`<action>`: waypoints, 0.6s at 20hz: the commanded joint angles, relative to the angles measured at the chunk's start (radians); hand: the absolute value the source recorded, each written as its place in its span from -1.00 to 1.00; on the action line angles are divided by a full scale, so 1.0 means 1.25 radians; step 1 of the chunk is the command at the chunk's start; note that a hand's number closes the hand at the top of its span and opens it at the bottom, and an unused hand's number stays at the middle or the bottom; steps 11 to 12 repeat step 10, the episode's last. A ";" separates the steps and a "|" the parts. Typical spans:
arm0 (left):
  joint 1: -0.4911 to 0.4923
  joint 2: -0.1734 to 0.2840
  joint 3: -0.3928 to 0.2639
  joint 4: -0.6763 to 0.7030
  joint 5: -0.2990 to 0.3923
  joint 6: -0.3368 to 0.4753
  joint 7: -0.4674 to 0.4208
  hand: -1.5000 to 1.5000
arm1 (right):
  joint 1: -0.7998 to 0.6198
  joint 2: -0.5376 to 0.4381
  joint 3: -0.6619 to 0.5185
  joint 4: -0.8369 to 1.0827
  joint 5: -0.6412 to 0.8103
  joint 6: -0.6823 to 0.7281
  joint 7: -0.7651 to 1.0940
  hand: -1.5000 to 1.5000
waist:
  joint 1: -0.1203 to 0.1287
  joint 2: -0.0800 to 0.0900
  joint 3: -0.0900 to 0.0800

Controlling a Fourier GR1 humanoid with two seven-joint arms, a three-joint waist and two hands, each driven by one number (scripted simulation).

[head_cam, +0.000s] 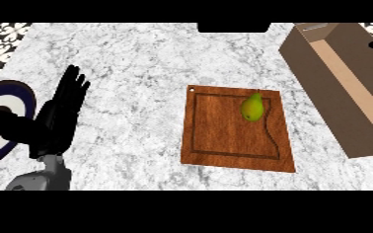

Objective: Pick the lemon from the cutting board and place it in the cardboard box

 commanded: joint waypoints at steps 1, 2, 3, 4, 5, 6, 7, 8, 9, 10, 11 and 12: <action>0.019 -0.019 -0.027 -0.053 -0.016 0.020 0.029 0.00 | 0.018 -0.062 -0.043 0.076 -0.065 0.004 -0.071 -1.00 | 0.009 0.003 0.001; -0.010 0.016 0.010 -0.007 0.012 -0.017 0.007 0.00 | 0.058 -0.044 -0.043 0.014 -0.090 0.021 -0.056 -1.00 | 0.002 0.001 0.000; -0.009 0.021 0.028 0.034 0.027 -0.035 -0.025 0.00 | 0.035 -0.066 -0.049 0.051 -0.096 0.007 -0.055 -1.00 | 0.004 0.002 0.000; -0.031 0.026 0.024 -0.027 0.028 -0.013 0.057 0.00 | 0.077 -0.059 -0.048 0.033 -0.113 0.027 -0.086 -1.00 | 0.003 0.001 0.000; 0.013 -0.020 -0.016 -0.005 -0.013 0.008 -0.016 0.00 | 0.071 -0.072 -0.039 0.037 -0.124 0.022 -0.070 -1.00 | 0.004 0.001 0.000; -0.011 -0.002 0.002 0.027 0.001 -0.011 -0.018 0.00 | 0.090 -0.066 -0.041 0.021 -0.143 0.026 -0.082 -1.00 | 0.002 0.001 0.000; -0.055 0.009 0.026 0.068 0.006 -0.007 -0.027 0.00 | 0.068 -0.109 -0.041 0.100 -0.139 0.029 -0.113 -1.00 | 0.005 0.003 0.000; 0.006 -0.002 0.008 -0.005 0.000 0.003 -0.002 0.00 | 0.163 -0.070 -0.060 -0.038 -0.174 0.076 -0.080 -1.00 | -0.004 -0.001 0.000; 0.000 0.004 0.008 -0.012 0.005 -0.005 0.008 0.00 | 0.123 -0.112 -0.052 0.079 -0.176 0.061 -0.129 -1.00 | 0.005 0.002 0.000; -0.014 0.007 0.012 0.020 0.006 -0.009 0.001 0.00 | 0.159 -0.122 -0.076 0.116 -0.177 0.079 -0.194 -1.00 | 0.005 0.003 0.001; -0.014 0.007 0.012 0.020 0.006 -0.009 0.001 0.00 | 0.159 -0.122 -0.076 0.116 -0.177 0.079 -0.194 -1.00 | 0.005 0.003 0.001; -0.014 0.007 0.012 0.020 0.006 -0.009 0.001 0.00 | 0.159 -0.122 -0.076 0.116 -0.177 0.079 -0.194 -1.00 | 0.005 0.003 0.001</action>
